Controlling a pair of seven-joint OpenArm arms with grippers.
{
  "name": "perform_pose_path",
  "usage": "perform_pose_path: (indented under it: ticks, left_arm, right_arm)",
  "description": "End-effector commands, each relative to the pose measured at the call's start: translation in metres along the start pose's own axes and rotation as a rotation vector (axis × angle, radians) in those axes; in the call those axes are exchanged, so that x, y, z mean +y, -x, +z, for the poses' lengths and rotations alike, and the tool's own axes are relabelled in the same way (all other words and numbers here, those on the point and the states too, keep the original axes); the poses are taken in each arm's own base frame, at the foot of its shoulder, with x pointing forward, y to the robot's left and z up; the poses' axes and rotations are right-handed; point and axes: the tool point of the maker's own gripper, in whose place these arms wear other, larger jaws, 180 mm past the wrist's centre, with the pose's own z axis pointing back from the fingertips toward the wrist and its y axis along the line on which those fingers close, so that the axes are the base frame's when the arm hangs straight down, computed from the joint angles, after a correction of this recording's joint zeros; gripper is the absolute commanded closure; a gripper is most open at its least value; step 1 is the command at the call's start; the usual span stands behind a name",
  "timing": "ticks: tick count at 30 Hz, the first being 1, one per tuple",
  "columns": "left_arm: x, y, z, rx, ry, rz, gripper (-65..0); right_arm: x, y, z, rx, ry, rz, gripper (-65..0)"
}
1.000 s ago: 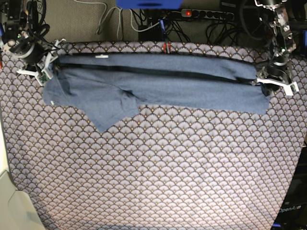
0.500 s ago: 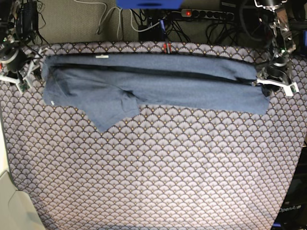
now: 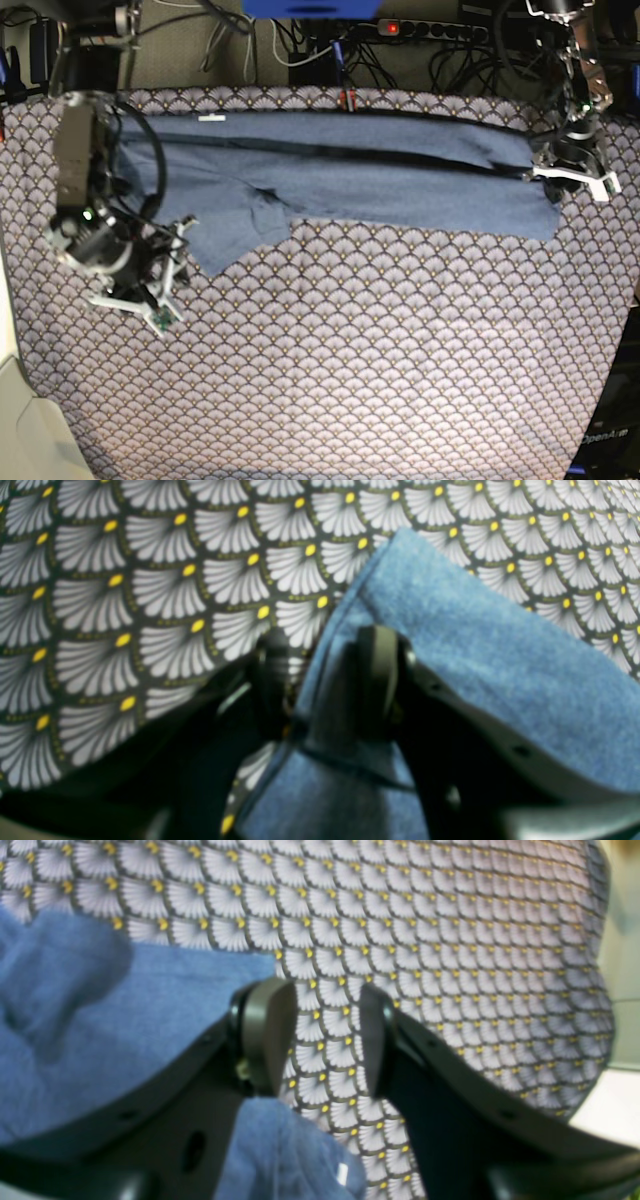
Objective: Fold the T-shirt properly
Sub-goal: 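Grasp the loose sleeve end with the right gripper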
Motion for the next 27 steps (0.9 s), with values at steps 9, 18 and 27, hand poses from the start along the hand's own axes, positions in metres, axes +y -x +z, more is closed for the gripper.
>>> perform_pose_path:
  ticks: [9,18,27]
  left_arm:
    - [-0.016,0.004,-0.005,0.035,0.039,-0.019,-23.4]
    - [-0.018,-0.001,-0.007,0.025,0.037,-0.020,-23.4]
    - [-0.019,-0.003,-0.008,0.021,0.038,-0.017,-23.4]
  right_arm:
    - [0.012,0.013,-0.050,0.008,-0.123,-0.131,-29.4]
    - [0.029,0.045,-0.079,0.045,-0.204,-0.231,-29.3]
    - [0.033,0.044,-0.077,0.023,-0.204,-0.233,-0.3]
